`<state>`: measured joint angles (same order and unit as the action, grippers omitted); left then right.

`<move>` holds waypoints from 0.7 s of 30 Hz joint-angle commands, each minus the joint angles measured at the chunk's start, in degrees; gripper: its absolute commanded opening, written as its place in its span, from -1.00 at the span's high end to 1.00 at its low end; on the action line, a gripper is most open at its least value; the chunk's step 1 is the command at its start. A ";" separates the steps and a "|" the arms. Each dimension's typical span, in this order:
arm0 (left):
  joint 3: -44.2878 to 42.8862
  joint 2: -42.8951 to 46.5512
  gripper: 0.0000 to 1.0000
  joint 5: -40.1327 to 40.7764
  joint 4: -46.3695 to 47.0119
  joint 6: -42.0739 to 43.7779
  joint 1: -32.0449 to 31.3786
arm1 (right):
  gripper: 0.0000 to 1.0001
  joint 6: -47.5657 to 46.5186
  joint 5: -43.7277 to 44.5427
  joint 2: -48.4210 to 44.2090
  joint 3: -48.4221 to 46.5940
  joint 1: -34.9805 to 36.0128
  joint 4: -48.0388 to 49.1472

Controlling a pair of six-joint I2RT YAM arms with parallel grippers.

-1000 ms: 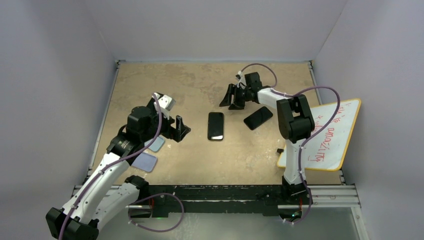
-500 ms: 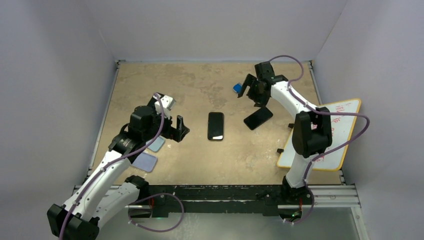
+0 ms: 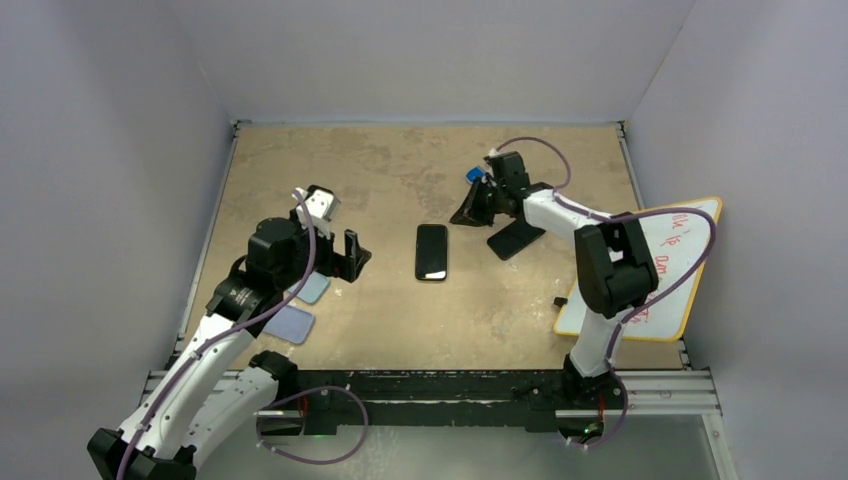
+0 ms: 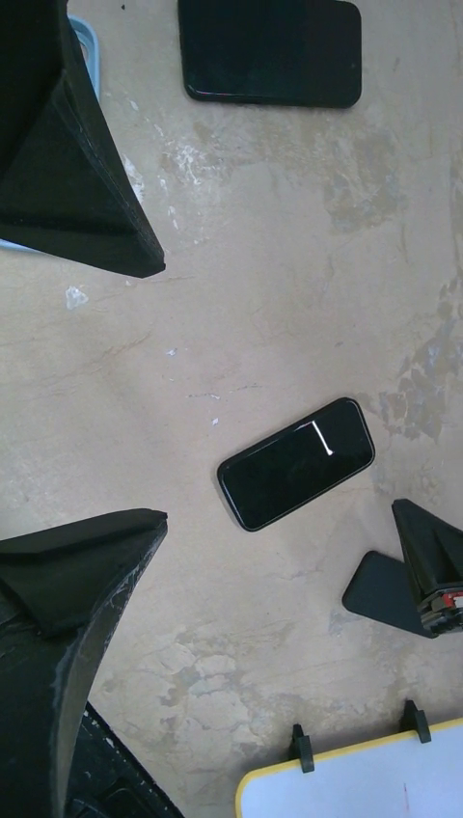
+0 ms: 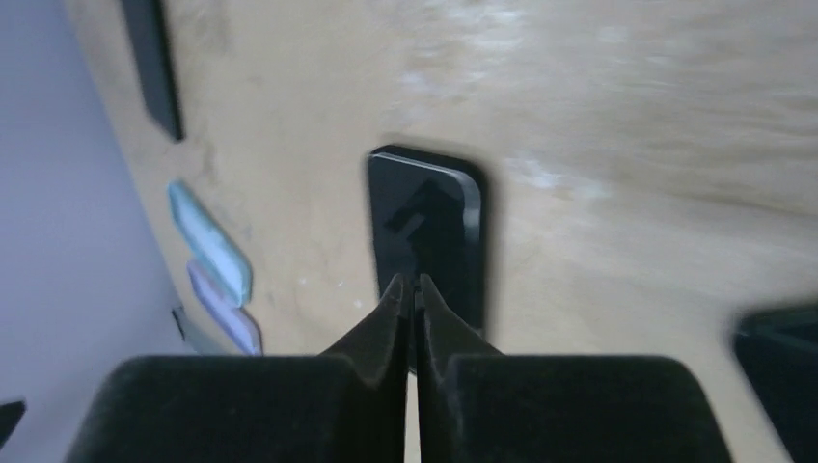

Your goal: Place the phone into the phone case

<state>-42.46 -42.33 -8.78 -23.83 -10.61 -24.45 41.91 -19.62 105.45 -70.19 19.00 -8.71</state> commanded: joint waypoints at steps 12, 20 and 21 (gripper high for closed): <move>-2.35 -4.14 -0.99 2.93 -0.93 1.03 0.27 | 1.00 0.02 -9.78 8.12 -2.92 7.45 17.49; -2.27 -4.89 -1.00 3.06 -1.38 1.20 0.30 | 1.00 -0.34 -7.18 11.60 0.79 7.46 18.46; -2.20 -5.07 -1.00 3.10 -1.47 1.21 0.28 | 1.00 -0.57 -6.31 10.91 1.18 7.45 18.56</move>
<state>-42.57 -46.81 -6.55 -25.43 -10.24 -24.43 42.35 -28.58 117.43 -70.28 26.57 8.29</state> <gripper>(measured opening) 0.995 0.002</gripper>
